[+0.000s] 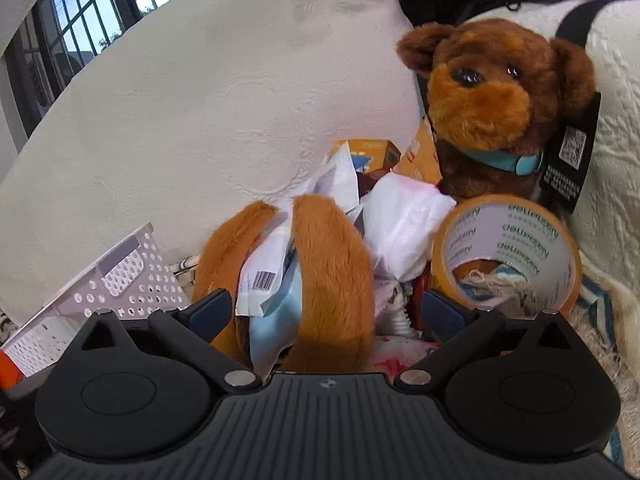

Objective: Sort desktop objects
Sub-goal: 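Return both grippers to the pile toward the plush tail toy, then grasp the orange plush tail with both grippers, then carry the plush tail over the basket and open both grippers, then move the right gripper to the amber tape roll and grasp its rim, then grasp the tape roll rim with the left gripper while the right holds it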

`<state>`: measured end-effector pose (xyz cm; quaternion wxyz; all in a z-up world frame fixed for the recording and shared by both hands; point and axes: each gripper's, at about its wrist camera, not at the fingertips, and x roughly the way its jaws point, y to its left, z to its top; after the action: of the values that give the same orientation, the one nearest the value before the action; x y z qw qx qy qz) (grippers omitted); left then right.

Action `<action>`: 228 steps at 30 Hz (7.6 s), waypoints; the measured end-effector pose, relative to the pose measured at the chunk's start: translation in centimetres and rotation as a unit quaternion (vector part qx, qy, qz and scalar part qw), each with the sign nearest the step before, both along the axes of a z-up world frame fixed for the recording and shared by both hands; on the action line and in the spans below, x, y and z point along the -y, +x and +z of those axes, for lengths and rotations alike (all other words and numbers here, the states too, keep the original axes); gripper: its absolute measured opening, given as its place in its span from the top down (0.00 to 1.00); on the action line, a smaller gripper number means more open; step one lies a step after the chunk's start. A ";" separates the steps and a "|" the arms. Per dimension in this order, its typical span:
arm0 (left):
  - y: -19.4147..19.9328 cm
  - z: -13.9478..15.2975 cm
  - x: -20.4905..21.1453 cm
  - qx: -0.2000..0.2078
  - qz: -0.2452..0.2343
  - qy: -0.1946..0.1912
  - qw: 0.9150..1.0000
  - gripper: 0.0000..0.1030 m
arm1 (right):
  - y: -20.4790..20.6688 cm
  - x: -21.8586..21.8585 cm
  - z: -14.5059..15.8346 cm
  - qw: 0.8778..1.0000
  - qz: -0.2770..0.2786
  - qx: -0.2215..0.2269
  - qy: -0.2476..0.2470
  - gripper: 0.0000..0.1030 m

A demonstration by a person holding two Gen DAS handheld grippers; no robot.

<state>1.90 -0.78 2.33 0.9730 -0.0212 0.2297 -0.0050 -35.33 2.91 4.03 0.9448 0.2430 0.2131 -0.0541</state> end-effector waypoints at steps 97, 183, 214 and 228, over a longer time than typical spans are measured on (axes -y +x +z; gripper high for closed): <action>0.0 8.1 -18.6 -0.055 0.309 0.202 0.928 0.16 | -1.0 3.3 2.8 0.991 0.039 0.096 0.083 0.26; -3.5 -3.9 4.5 -0.064 -0.030 0.014 0.997 1.00 | -0.2 3.2 -4.5 0.993 -0.073 -0.058 -0.071 0.81; -4.3 -0.7 2.0 -0.051 -0.095 -0.067 0.992 0.00 | 0.9 3.5 -4.9 0.997 -0.029 -0.073 -0.024 0.80; -1.8 -3.1 1.3 -0.102 -0.065 -0.094 0.988 0.24 | 0.2 3.0 -4.8 0.997 -0.010 -0.064 -0.051 0.72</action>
<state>0.10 -2.11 -0.81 0.9358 -0.0979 0.3271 -0.0878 -35.11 -0.13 -0.77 0.9397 0.1927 0.2678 -0.0902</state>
